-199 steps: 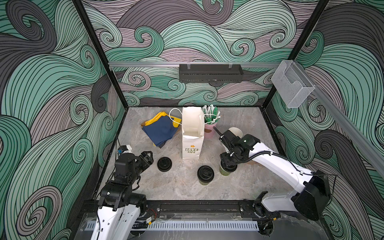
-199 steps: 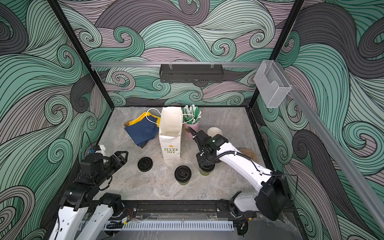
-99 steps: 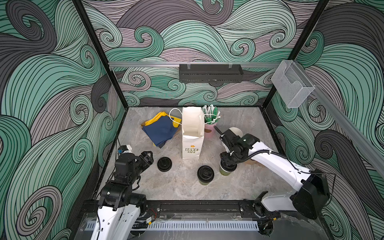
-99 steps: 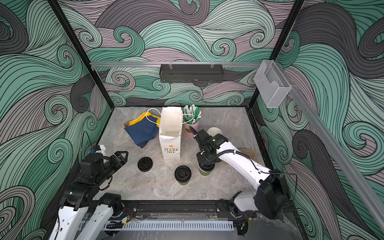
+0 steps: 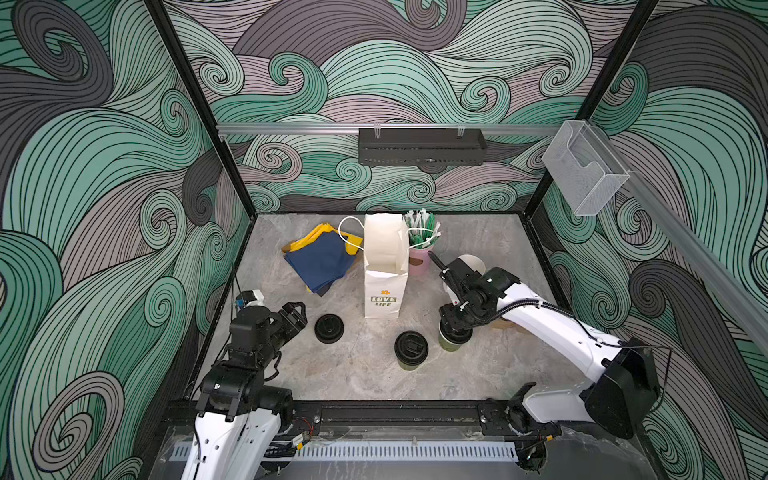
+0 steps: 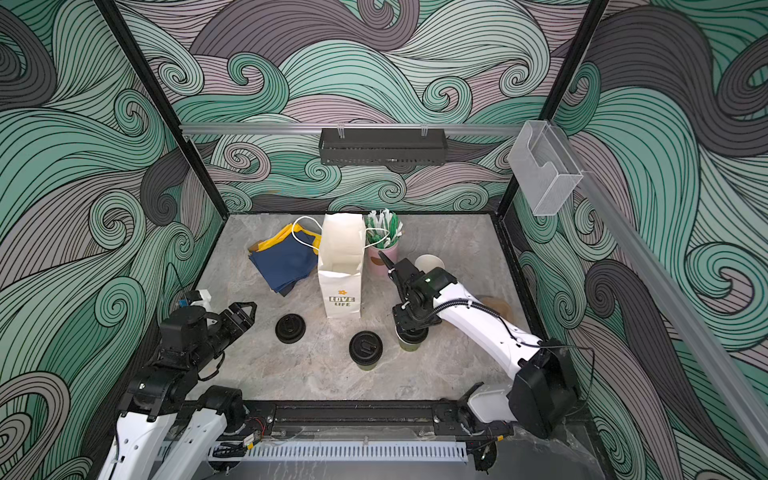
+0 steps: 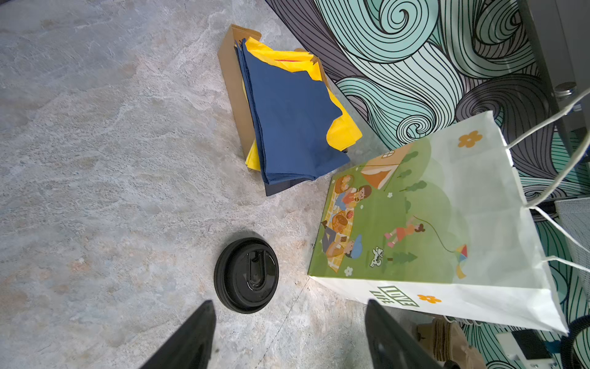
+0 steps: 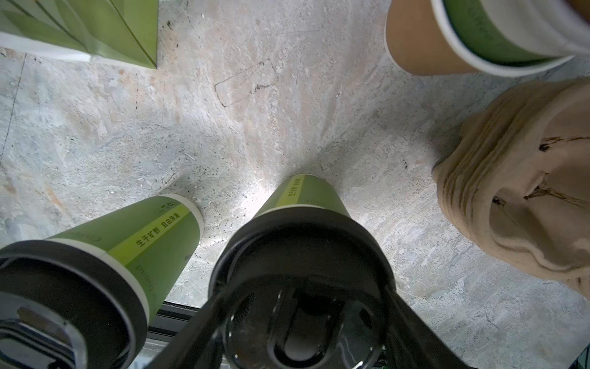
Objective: Pack the takeout coffee
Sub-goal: 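Press the black lid down onto the green cup with the right gripper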
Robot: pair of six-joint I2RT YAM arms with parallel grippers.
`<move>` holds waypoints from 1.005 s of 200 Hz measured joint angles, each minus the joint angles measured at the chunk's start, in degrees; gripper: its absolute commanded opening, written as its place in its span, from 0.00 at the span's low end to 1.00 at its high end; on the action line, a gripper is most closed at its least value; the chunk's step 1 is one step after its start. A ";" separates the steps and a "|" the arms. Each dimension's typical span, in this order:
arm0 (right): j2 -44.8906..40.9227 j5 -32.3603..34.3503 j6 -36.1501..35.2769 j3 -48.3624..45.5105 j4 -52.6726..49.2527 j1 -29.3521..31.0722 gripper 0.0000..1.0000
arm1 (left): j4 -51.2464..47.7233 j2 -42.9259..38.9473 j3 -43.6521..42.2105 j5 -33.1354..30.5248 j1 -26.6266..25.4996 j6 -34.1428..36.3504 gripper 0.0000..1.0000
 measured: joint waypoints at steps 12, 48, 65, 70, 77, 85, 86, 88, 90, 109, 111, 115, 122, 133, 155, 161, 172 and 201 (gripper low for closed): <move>0.00 -0.15 -0.02 0.00 0.02 -0.04 0.72 | 0.00 0.00 0.00 0.00 0.00 0.00 0.76; 0.02 -0.61 -0.02 -0.09 0.22 -0.37 0.73 | 0.00 0.00 0.00 0.00 0.00 0.00 0.76; 0.04 -0.83 -0.02 -0.09 0.35 -0.52 0.73 | 0.00 0.00 0.00 0.00 0.00 0.00 0.76; 0.07 -0.92 -0.02 -0.09 0.37 -0.59 0.74 | 0.00 0.00 0.00 0.00 0.00 0.00 0.76; 0.09 -1.01 -0.02 -0.09 0.37 -0.63 0.74 | 0.00 0.00 0.00 0.00 0.00 0.00 0.76; 0.15 -1.05 -0.02 -0.09 0.42 -0.63 0.74 | 0.00 0.00 0.00 0.00 0.00 0.00 0.75; 0.15 -1.07 -0.02 -0.09 0.42 -0.63 0.74 | 0.00 0.00 0.00 0.00 0.00 0.00 0.75; 0.15 -1.09 -0.02 -0.09 0.42 -0.63 0.74 | 0.00 0.00 0.00 0.02 0.00 0.00 0.76; 0.15 -1.09 -0.02 -0.09 0.46 -0.63 0.74 | 0.00 0.00 0.00 0.00 0.00 0.00 0.76; 0.20 -1.20 -0.04 -0.09 0.55 -0.63 0.74 | 0.00 0.00 0.00 0.02 0.00 0.00 0.75; 0.22 -1.20 -0.04 -0.09 0.57 -0.63 0.75 | 0.00 0.00 0.00 0.02 0.00 0.00 0.75; 0.26 -1.20 -0.04 -0.09 0.59 -0.63 0.75 | 0.00 0.00 0.00 0.02 0.00 0.00 0.76; 0.37 -1.20 -0.07 -0.13 0.57 -0.63 0.75 | 0.00 0.00 0.00 0.02 0.00 0.00 0.75; 0.48 -1.20 -0.22 -0.24 0.57 -0.66 0.76 | 0.00 0.00 0.00 0.02 0.00 0.00 0.75; 0.59 -1.20 -0.42 -0.48 0.72 -0.87 0.76 | 0.00 0.00 0.00 0.07 0.00 0.00 0.76; 0.59 -1.20 -0.46 -0.52 0.79 -0.90 0.76 | 0.00 0.00 0.00 0.13 0.00 0.00 0.75; 0.59 -1.14 -0.48 -0.76 0.85 -0.90 0.76 | 0.00 0.00 0.00 0.20 0.00 0.00 0.76; 0.72 -0.94 -0.87 -0.94 0.96 -0.90 0.75 | 0.00 0.00 0.00 0.28 0.00 0.00 0.76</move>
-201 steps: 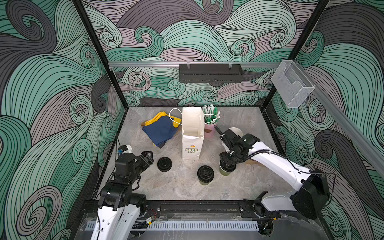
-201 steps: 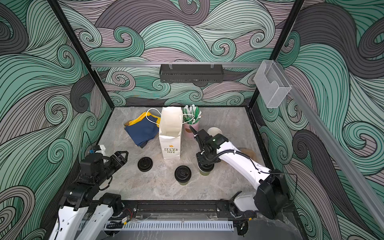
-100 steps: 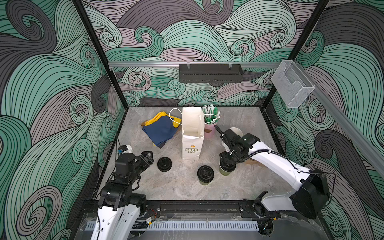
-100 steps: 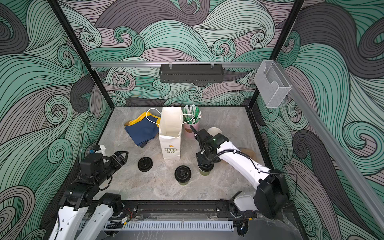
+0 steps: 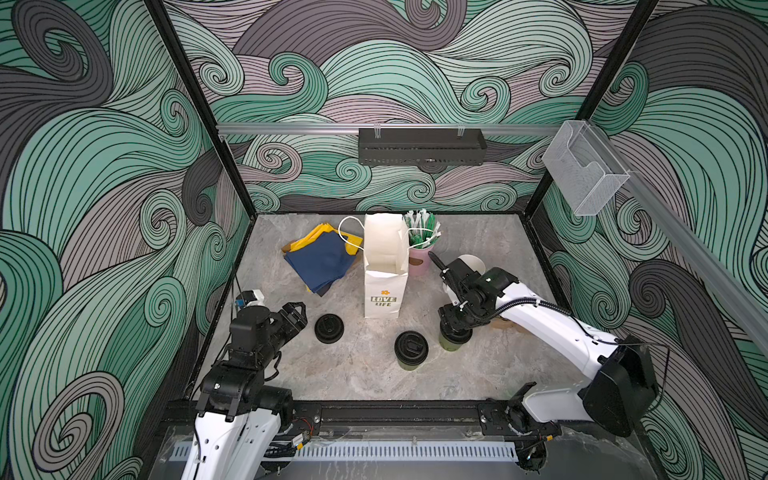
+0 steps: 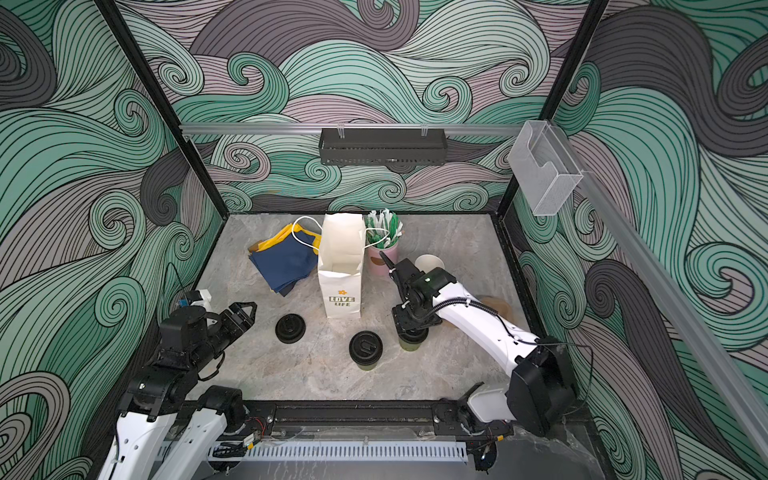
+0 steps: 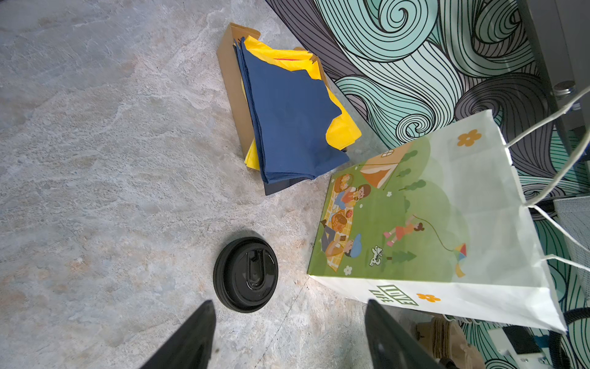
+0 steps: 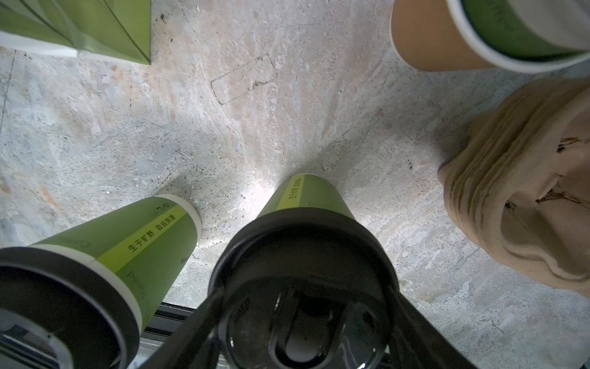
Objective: Pack the takeout coffee
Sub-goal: 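Press the black lid down onto the green cup with the right gripper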
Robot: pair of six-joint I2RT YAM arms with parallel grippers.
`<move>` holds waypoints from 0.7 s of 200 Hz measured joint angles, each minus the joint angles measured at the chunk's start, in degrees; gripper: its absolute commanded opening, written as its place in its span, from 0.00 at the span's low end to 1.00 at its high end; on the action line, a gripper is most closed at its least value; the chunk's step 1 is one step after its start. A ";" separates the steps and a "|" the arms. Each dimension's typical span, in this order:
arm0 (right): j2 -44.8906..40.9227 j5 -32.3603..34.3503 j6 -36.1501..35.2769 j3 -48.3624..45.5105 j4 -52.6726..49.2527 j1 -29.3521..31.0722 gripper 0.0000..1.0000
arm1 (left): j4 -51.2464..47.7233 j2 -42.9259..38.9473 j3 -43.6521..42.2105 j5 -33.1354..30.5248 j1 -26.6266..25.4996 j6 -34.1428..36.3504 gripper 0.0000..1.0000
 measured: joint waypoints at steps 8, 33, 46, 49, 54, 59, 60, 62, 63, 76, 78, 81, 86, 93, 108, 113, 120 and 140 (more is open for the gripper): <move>0.04 0.02 -0.09 0.00 0.00 0.00 0.75 | 0.00 0.02 0.00 0.11 0.00 0.00 0.75; 0.31 0.52 -0.46 -0.02 0.00 0.00 0.75 | 0.02 0.13 0.00 0.31 0.00 0.00 0.76; 0.33 0.76 -0.61 -0.11 0.02 0.00 0.75 | 0.02 0.39 0.00 0.35 0.00 0.00 0.76; 0.33 0.83 -0.63 -0.13 0.02 0.00 0.75 | 0.02 0.46 0.00 0.37 0.00 0.00 0.76; 0.35 0.90 -0.66 -0.15 0.04 0.00 0.75 | 0.02 0.55 0.00 0.42 0.00 0.00 0.76; 0.35 0.96 -0.66 -0.20 0.04 0.00 0.75 | 0.07 0.63 0.00 0.46 0.00 0.00 0.75; 0.35 0.98 -0.66 -0.20 0.04 0.00 0.75 | 0.07 0.63 0.00 0.48 0.00 0.00 0.75; 0.35 1.01 -0.66 -0.22 0.07 0.00 0.75 | 0.07 0.66 0.00 0.50 0.00 0.00 0.75; 0.35 1.01 -0.66 -0.22 0.07 0.00 0.74 | 0.09 0.68 0.00 0.50 0.00 0.00 0.76; 0.42 1.09 -0.66 -0.22 0.09 0.00 0.74 | 0.11 0.74 0.00 0.61 0.00 0.00 0.76; 0.44 1.11 -0.63 -0.22 0.09 0.02 0.74 | 0.11 0.74 0.00 0.61 0.00 0.00 0.76; 0.46 1.16 -0.63 -0.22 0.09 0.02 0.74 | 0.13 0.74 0.00 0.63 0.00 0.00 0.75; 0.48 1.22 -0.63 -0.26 0.13 0.04 0.74 | 0.17 0.74 0.00 0.72 0.00 0.00 0.75; 0.48 1.29 -0.63 -0.31 0.15 0.04 0.74 | 0.20 0.74 0.00 0.76 0.00 0.00 0.75; 0.48 1.40 -0.59 -0.39 0.26 0.04 0.74 | 0.31 0.74 0.00 0.81 0.00 0.00 0.75; 0.48 1.40 -0.59 -0.42 0.26 0.04 0.74 | 0.37 0.74 0.00 0.83 0.00 0.00 0.75; 0.46 1.42 -0.50 -0.50 0.35 0.04 0.74 | 0.48 0.74 -0.02 0.90 0.00 0.00 0.76; 0.26 1.42 -0.22 -0.76 0.55 0.04 0.74 | 0.81 0.72 -0.04 1.16 0.00 0.00 0.75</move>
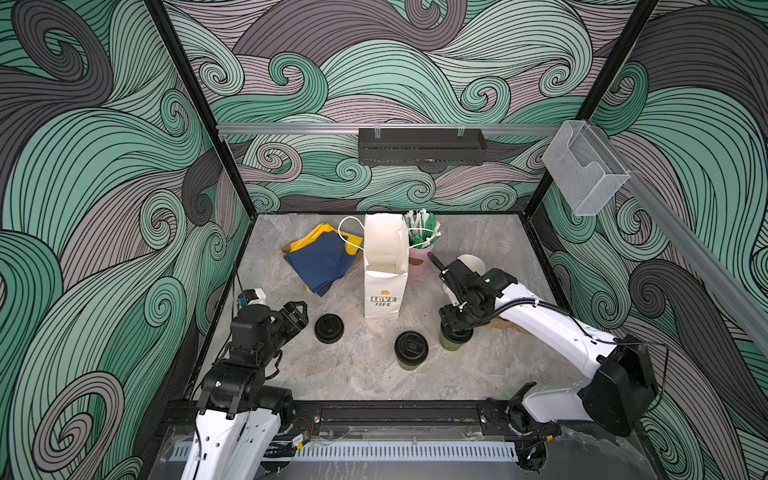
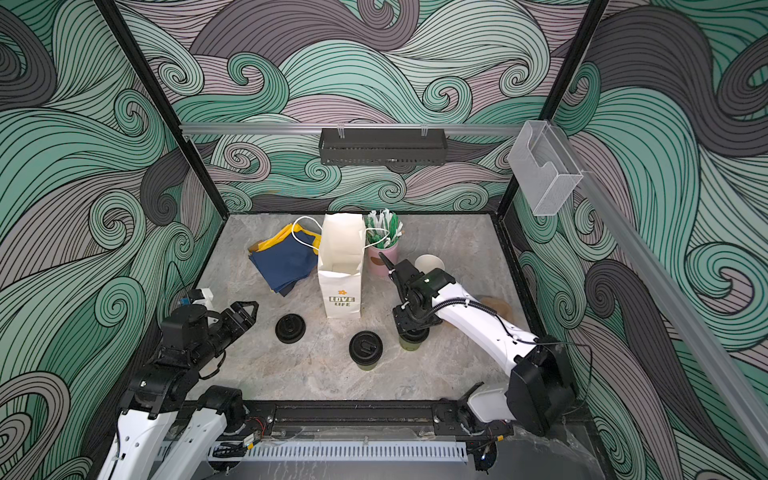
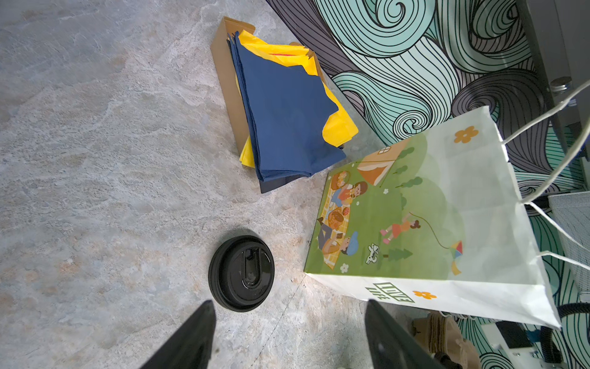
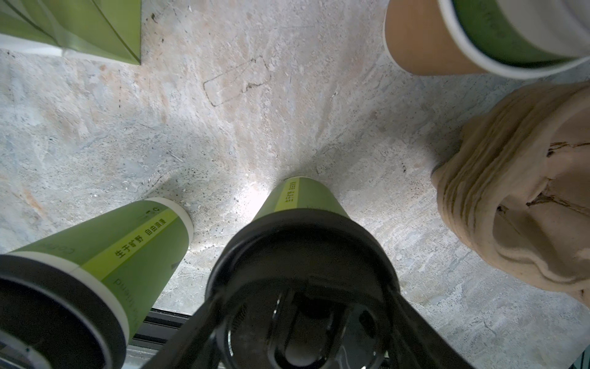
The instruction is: Pack the takeout coffee
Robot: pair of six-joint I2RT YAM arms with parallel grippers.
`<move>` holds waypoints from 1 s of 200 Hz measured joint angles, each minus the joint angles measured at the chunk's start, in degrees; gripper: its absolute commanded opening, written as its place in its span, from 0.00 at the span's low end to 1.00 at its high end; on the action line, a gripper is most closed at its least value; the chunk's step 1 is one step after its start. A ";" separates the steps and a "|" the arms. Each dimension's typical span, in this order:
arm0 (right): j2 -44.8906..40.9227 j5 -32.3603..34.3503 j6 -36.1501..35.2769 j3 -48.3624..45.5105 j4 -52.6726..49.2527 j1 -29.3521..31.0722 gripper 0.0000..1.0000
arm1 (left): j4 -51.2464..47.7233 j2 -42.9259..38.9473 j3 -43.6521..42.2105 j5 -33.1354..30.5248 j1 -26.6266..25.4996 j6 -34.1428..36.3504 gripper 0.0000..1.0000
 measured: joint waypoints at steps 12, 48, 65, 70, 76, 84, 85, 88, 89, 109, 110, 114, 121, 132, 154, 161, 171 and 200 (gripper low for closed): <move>0.00 0.00 0.20 0.00 0.09 0.02 0.74 | 0.07 0.00 0.00 0.22 0.00 -0.02 0.75; -0.37 0.02 0.74 -0.17 0.17 0.17 0.75 | 0.07 -0.11 0.00 1.16 0.00 0.28 0.75; -0.68 0.09 0.98 -0.28 0.24 0.28 0.76 | 0.07 -0.11 0.00 2.25 0.00 0.55 0.75; -0.76 0.09 1.11 -0.28 0.20 0.31 0.76 | 0.09 -0.09 0.00 2.58 0.00 0.70 0.75; -0.90 0.09 1.20 -0.28 0.15 0.33 0.76 | 0.13 -0.07 0.00 2.99 0.00 0.83 0.75; -1.07 0.11 1.33 -0.31 0.13 0.33 0.77 | 0.37 0.04 0.00 3.87 0.00 1.16 0.74; -1.09 0.11 1.36 -0.31 0.09 0.33 0.77 | 0.39 0.07 0.00 3.93 0.00 1.18 0.74; -1.25 0.11 1.40 -0.31 0.02 0.33 0.77 | 0.55 0.28 0.00 4.48 0.00 1.36 0.73; -1.25 0.11 1.40 -0.31 0.02 0.33 0.77 | 0.55 0.28 0.00 4.48 0.00 1.36 0.73; -1.88 0.09 1.66 -0.31 -0.79 0.33 0.78 | 1.77 1.75 0.04 7.32 0.00 2.01 0.69; -1.95 0.09 1.68 -0.31 -0.85 0.33 0.78 | 1.86 1.90 0.04 7.61 0.00 2.08 0.69; -2.08 0.09 1.73 -0.31 -0.96 0.33 0.78 | 2.05 2.38 0.04 8.28 0.00 2.29 0.68; -2.34 0.11 1.79 -0.31 -1.11 0.33 0.79 | 2.43 3.17 0.07 9.49 0.00 2.62 0.67; -2.78 0.09 1.84 -0.31 -1.29 0.33 0.79 | 2.78 4.57 0.20 11.58 0.00 3.26 0.66; -3.34 0.09 2.05 -0.31 -1.40 0.33 0.80 | 2.56 7.58 2.08 15.10 0.00 4.72 0.63; -3.43 0.09 2.21 -0.31 -1.40 0.33 0.80 | 2.54 8.17 2.84 15.98 -0.02 5.20 0.62; -3.54 0.11 2.27 -0.31 -1.44 0.33 0.80 | 2.51 8.57 3.80 17.00 -0.17 5.79 0.61; -3.96 0.11 2.62 -0.31 -1.49 0.35 0.81 | 2.51 8.13 4.55 18.69 -1.38 6.82 0.60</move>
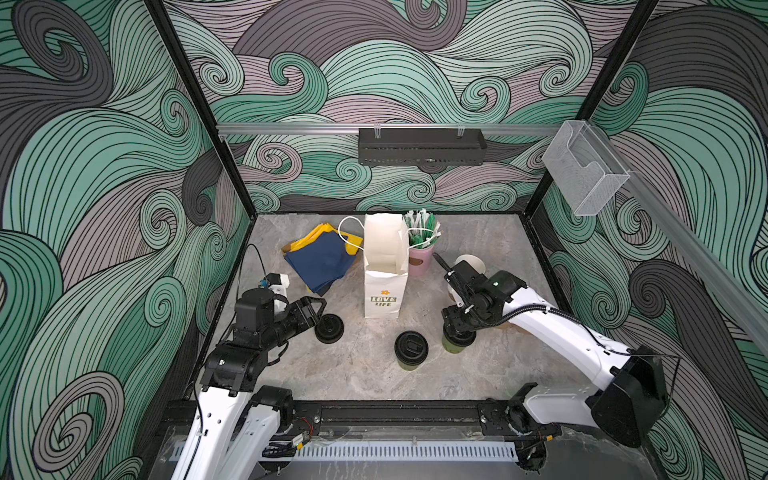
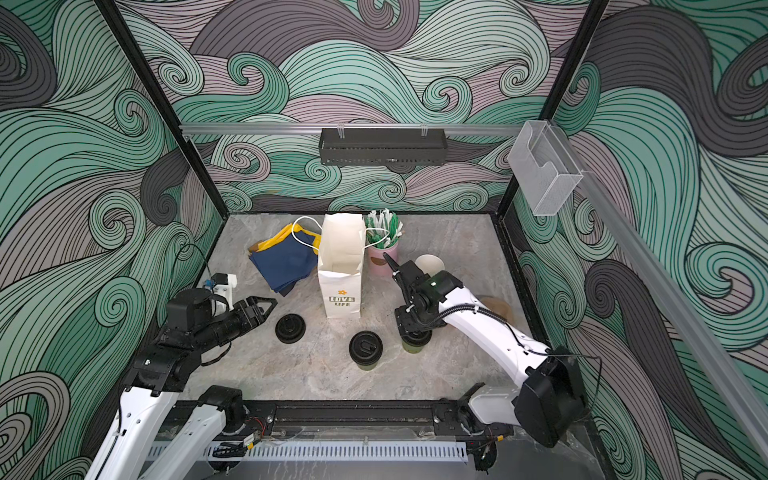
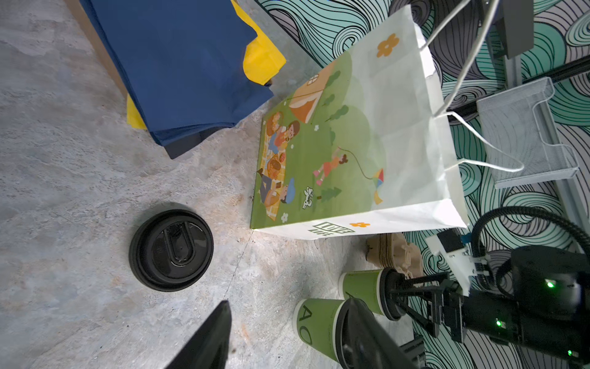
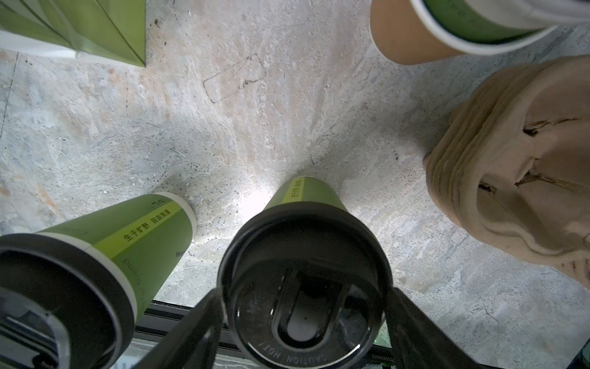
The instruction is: Pack the takeout coffee
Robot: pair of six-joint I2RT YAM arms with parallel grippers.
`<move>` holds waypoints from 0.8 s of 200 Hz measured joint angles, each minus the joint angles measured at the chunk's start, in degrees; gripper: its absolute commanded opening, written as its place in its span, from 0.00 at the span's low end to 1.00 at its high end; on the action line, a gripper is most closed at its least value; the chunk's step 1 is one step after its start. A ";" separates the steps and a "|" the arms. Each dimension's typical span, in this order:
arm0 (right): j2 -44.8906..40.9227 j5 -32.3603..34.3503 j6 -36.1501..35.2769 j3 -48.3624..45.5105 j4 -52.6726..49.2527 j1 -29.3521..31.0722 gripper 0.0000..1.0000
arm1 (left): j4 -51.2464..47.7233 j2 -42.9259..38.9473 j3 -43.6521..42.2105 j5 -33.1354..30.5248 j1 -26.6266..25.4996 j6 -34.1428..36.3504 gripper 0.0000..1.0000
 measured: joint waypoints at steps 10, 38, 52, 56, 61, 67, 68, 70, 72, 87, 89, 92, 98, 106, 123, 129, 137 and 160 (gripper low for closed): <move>-0.28 0.00 0.04 0.00 -0.02 0.00 0.82 | -0.11 -0.11 0.00 0.28 -0.61 0.20 0.60; -1.70 0.46 0.11 0.55 -1.01 0.00 0.84 | -0.59 -0.09 0.31 0.57 -2.64 1.20 0.60; -2.86 1.16 0.24 1.46 -1.77 0.00 0.84 | -1.03 0.13 1.36 0.66 -4.46 1.68 0.60; -3.41 1.49 0.28 1.77 -1.99 0.00 0.84 | -1.16 0.17 1.92 0.48 -5.31 1.99 0.60; -4.11 1.73 0.44 2.01 -2.14 -0.02 0.84 | -1.53 0.50 2.91 0.26 -6.71 2.32 0.60; -5.18 2.12 0.59 2.27 -2.38 -0.02 0.83 | -1.73 0.96 4.15 0.09 -8.68 2.71 0.60; -5.44 2.21 0.70 2.32 -2.45 -0.02 0.83 | -1.75 1.03 4.33 -0.04 -8.94 2.75 0.60; -5.57 2.32 0.72 2.38 -2.51 -0.02 0.83 | -1.86 1.25 4.83 -0.26 -9.57 2.89 0.60; -6.01 2.40 0.90 2.43 -2.58 -0.04 0.83 | -1.88 1.36 5.11 -0.28 -9.99 2.97 0.60; -10.03 3.17 1.73 2.62 -3.28 -0.61 0.81 | -2.01 4.26 9.31 -2.45 -17.70 4.17 0.60; -10.58 3.21 1.86 2.62 -3.39 -0.74 0.81 | -2.01 4.59 9.70 -2.60 -18.58 4.24 0.61; -11.37 3.28 2.05 2.62 -3.65 -0.98 0.80 | -1.92 5.20 10.32 -2.95 -19.85 4.46 0.61; -12.66 3.32 2.47 2.62 -3.98 -1.46 0.79 | -1.73 6.73 11.54 -4.04 -23.21 4.90 0.61; -15.17 3.32 3.08 2.58 -4.63 -2.91 0.78 | -1.55 8.81 12.85 -5.49 -27.08 5.46 0.61; -18.75 2.86 4.46 1.64 -4.90 -5.68 0.74 | -0.33 14.91 16.04 -9.16 -36.20 6.58 0.61; -20.11 2.71 5.11 0.81 -5.03 -6.73 0.72 | 0.22 17.16 17.05 -10.12 -38.80 6.97 0.61; -21.73 2.47 6.19 -0.50 -5.25 -7.91 0.70 | 1.46 20.79 18.78 -11.37 -42.38 7.48 0.61; -25.92 1.49 9.42 -4.74 -5.70 -9.90 0.66 | 5.70 32.52 23.74 -13.18 -49.44 7.74 0.59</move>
